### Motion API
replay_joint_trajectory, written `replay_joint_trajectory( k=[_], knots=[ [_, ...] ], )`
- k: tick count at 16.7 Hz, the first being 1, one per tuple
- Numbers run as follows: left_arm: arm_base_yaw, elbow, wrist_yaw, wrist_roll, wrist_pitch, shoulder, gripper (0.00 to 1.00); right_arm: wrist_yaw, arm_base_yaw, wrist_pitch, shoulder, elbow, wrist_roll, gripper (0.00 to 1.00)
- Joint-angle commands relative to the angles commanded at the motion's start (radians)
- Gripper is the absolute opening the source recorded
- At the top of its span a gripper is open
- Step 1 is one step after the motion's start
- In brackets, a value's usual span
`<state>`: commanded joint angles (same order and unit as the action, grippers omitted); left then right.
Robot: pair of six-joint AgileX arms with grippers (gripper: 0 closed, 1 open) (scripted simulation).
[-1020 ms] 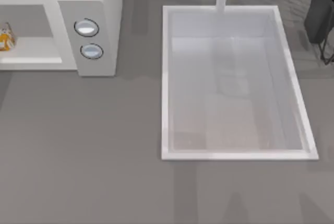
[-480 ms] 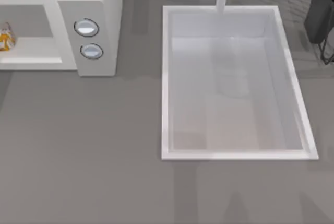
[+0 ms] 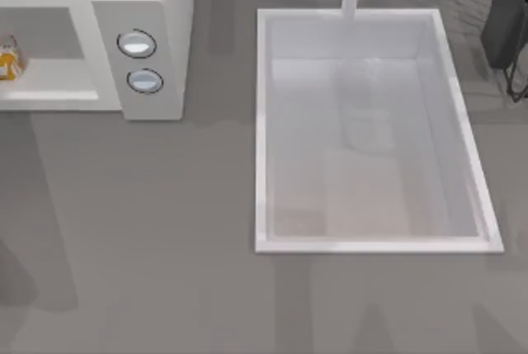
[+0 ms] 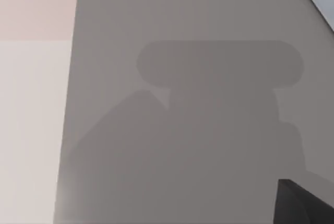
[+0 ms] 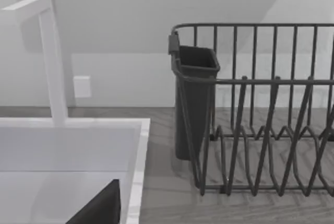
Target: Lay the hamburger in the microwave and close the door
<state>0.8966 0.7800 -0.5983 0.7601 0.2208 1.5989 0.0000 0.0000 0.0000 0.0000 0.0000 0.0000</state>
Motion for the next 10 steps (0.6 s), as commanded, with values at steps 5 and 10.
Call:
replay_joint_trajectory(
  k=[5,10],
  knots=[
    [-0.018,-0.031,0.007,-0.019,-0.02,-0.03,0.0,0.0,0.0,0.0,0.0,0.0,0.0,1.0],
    [-0.081,-0.094,0.043,-0.083,-0.043,-0.099,0.0,0.0,0.0,0.0,0.0,0.0,0.0,1.0]
  ],
)
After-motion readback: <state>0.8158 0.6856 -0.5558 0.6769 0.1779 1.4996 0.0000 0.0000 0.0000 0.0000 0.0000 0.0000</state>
